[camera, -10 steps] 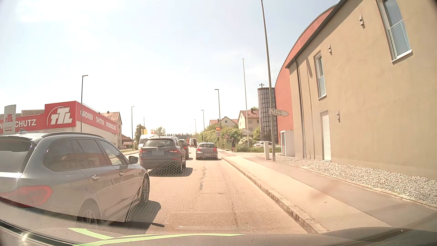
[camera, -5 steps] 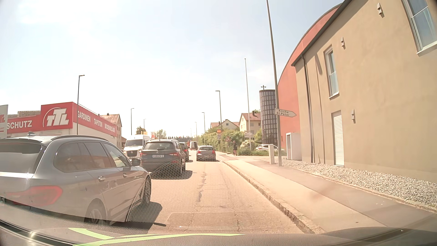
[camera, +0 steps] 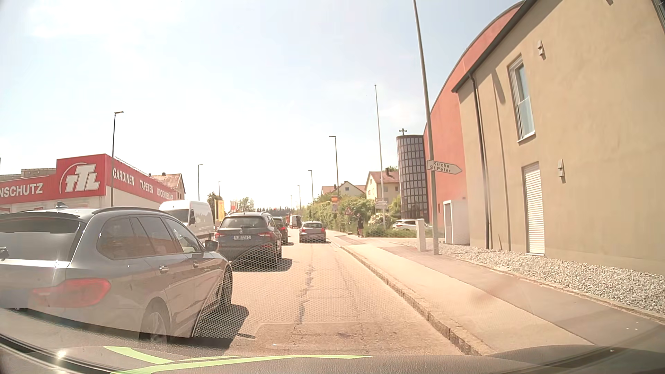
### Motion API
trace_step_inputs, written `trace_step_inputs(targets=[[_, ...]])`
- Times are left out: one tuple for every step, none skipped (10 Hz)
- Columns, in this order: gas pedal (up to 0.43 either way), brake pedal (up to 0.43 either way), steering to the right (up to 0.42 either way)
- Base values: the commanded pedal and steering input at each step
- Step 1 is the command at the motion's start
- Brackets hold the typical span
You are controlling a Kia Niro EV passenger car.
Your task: Follow the waypoints while adhering to traffic rules and regulations
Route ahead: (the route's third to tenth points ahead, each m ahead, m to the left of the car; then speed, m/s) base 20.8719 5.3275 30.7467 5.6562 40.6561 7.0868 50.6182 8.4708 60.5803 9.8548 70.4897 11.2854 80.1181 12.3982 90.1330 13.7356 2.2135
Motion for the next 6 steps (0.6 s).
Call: trace_step_inputs(targets=[[0.0, 0.0, -0.005], [0.0, 0.0, -0.005], [0.0, 0.0, -0.005], [0.0, 0.0, -0.005], [0.0, 0.0, -0.002], [0.0, 0.0, 0.0]])
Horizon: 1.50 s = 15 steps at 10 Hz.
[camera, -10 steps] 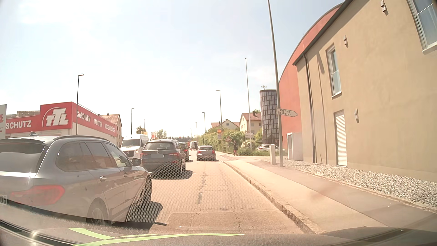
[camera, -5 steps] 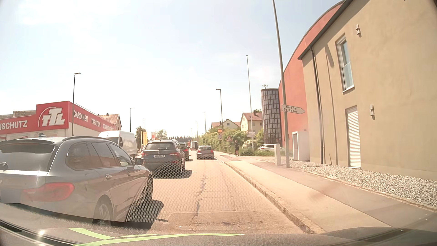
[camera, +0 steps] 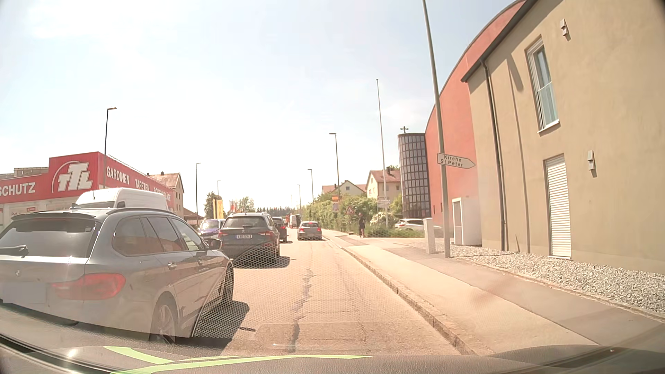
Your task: Follow the waypoints while adhering to traffic rules and regulations
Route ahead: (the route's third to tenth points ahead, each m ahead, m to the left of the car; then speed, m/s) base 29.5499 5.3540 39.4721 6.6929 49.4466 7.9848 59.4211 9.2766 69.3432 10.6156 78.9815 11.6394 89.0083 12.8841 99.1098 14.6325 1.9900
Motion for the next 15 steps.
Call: trace_step_inputs(targets=[[0.0, 0.0, -0.001], [0.008, 0.0, -0.002], [0.047, 0.0, -0.002], [0.047, 0.0, -0.004], [0.059, 0.0, -0.006], [0.067, 0.0, -0.007], [0.079, 0.0, -0.007], [0.087, 0.0, -0.008], [0.087, 0.0, -0.008], [0.087, 0.0, -0.012], [0.087, 0.0, -0.017], [0.087, 0.0, -0.023], [0.087, 0.0, -0.036], [0.087, 0.0, -0.046], [0.087, 0.0, -0.058]])
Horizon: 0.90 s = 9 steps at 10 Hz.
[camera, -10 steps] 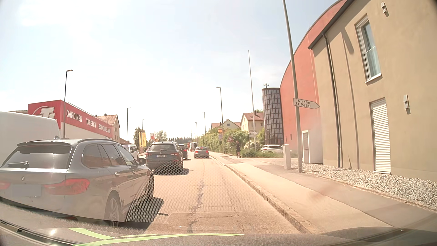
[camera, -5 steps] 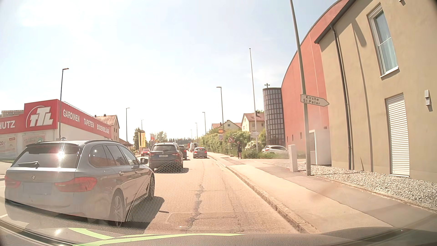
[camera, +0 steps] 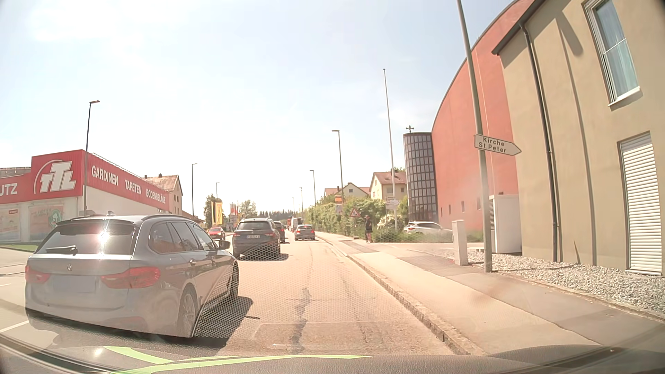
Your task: Follow the waypoints while adhering to traffic rules and regulations
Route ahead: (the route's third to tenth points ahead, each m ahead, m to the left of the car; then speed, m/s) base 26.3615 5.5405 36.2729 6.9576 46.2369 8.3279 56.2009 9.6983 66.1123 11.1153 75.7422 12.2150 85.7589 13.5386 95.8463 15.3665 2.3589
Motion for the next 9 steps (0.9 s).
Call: trace_step_inputs(targets=[[0.087, 0.0, -0.067], [0.087, 0.0, -0.071], [0.087, 0.0, -0.071], [0.098, 0.0, -0.071], [0.098, 0.0, -0.07], [0.098, 0.0, -0.07], [0.098, 0.0, -0.069], [0.098, 0.0, -0.065], [0.098, 0.0, -0.06]])
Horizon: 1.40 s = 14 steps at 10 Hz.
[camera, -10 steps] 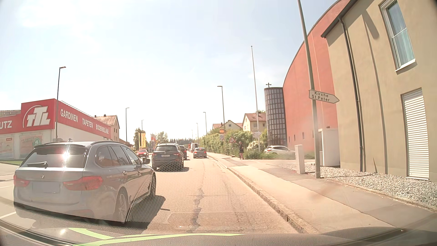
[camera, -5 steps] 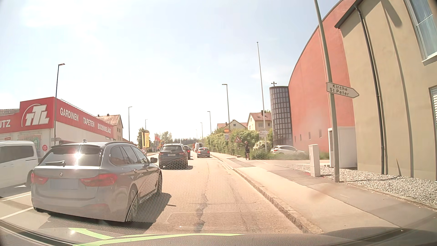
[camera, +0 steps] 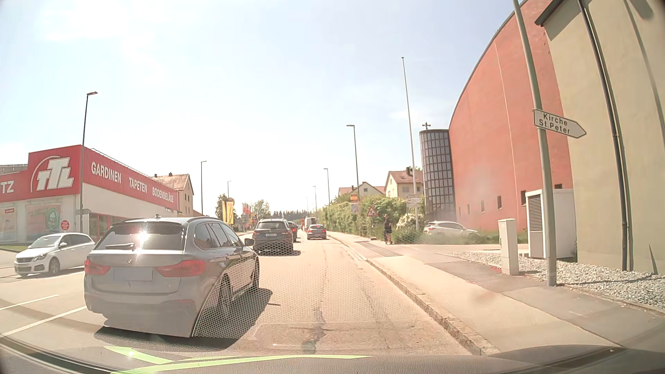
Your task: Follow the waypoints while adhering to traffic rules and regulations
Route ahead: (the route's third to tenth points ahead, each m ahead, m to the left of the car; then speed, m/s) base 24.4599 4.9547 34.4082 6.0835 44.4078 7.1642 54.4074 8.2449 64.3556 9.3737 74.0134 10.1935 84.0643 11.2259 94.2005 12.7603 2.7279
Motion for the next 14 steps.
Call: trace_step_inputs(targets=[[0.098, 0.0, -0.055], [0.098, 0.0, -0.052], [0.098, 0.0, -0.05], [0.098, 0.0, -0.048], [0.11, 0.0, -0.048], [0.13, 0.0, -0.048], [0.15, 0.0, -0.048], [0.157, 0.0, -0.048], [0.169, 0.0, -0.048], [0.177, 0.0, -0.048], [0.189, 0.0, -0.048], [0.189, 0.0, -0.047], [0.189, 0.0, -0.046], [0.189, 0.0, -0.046]])
